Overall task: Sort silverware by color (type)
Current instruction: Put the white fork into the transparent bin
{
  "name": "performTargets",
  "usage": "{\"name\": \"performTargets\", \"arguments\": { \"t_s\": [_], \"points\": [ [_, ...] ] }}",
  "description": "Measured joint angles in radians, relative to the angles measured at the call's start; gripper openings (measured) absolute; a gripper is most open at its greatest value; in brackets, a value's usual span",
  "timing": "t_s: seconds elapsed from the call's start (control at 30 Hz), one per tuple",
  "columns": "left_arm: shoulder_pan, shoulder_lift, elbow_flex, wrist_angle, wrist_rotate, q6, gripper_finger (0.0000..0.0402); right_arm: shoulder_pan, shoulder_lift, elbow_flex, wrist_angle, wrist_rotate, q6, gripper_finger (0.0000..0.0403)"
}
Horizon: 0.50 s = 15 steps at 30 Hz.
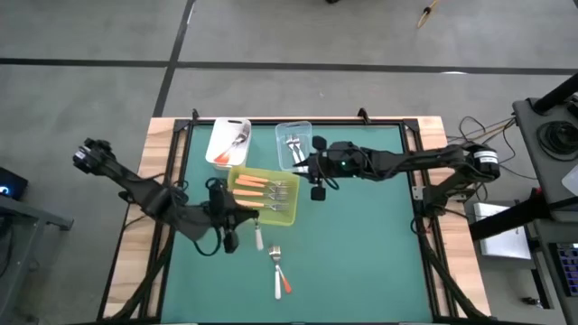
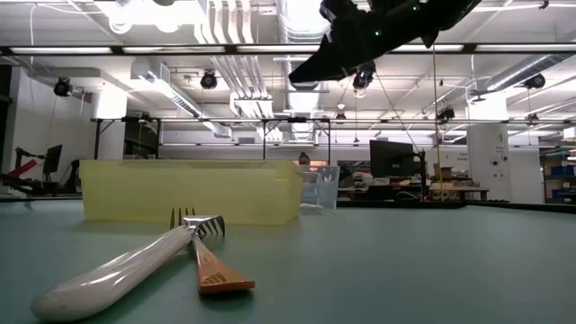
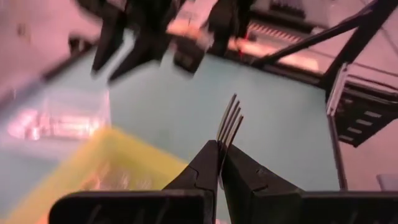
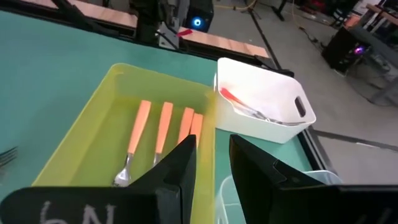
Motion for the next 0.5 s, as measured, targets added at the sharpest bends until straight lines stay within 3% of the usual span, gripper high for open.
{"name": "performTargets", "arguments": {
  "t_s": [0.27,0.5],
  "points": [
    [0.063,-0.098,-0.119,0.269,0.046,0.355,0.0000,0.001,0.020,0.000,0.033,-0.011,0.019,0.0086],
    [0.145,-0.167,-0.263,0.459,0.121,0.514,0.0000,0.006,0.024,0.000,0.062,-0.143,0.156,0.0086]
  ]
}}
